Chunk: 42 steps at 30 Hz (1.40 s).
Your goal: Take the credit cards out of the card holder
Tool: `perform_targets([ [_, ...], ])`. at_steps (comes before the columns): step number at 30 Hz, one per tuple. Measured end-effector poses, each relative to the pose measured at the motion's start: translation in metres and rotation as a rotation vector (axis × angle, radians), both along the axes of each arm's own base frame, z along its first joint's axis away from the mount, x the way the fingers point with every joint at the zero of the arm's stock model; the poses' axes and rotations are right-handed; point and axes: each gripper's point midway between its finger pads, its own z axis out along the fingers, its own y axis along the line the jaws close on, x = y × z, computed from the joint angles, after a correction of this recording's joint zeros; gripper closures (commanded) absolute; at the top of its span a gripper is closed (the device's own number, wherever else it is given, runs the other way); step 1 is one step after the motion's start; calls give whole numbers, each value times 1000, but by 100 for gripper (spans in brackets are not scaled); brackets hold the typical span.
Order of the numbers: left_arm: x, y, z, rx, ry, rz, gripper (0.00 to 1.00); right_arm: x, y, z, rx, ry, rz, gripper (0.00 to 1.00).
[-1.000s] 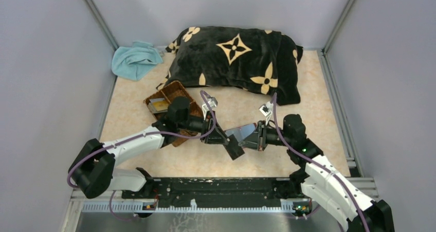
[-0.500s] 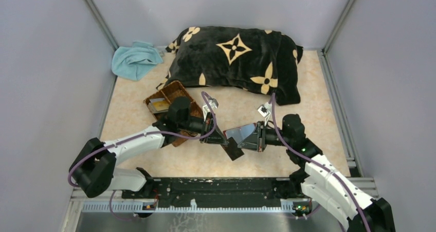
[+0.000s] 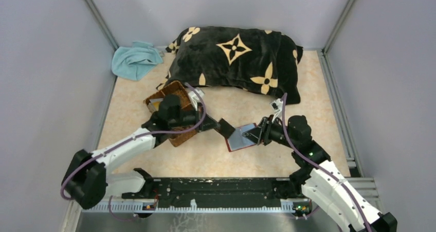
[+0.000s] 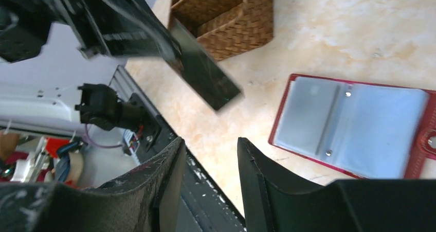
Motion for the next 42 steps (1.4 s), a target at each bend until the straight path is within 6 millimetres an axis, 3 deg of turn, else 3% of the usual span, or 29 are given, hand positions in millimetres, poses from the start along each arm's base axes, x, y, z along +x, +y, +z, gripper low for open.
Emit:
perform_targets([
  [4, 50, 45, 22, -2, -40, 328, 100, 5, -7, -8, -31, 8, -56, 58],
  [7, 79, 91, 39, 5, -82, 577, 100, 7, -9, -15, -44, 20, -71, 58],
  [12, 117, 175, 36, 92, -36, 939, 100, 3, -11, -39, -66, 62, -71, 58],
  [17, 130, 255, 29, 118, 38, 1224, 100, 0, -11, -55, -77, 100, -63, 59],
  [23, 137, 317, 17, 95, 125, 1390, 100, -2, -10, -60, -79, 106, -54, 59],
  [27, 136, 331, 3, 48, 176, 1419, 100, -2, -10, -61, -80, 110, -50, 59],
  [33, 133, 329, -22, -17, 257, 1432, 100, -1, -8, -65, -79, 115, -42, 59],
  [42, 136, 337, -33, -72, 269, 1503, 100, -1, -6, -73, -84, 134, -28, 59],
])
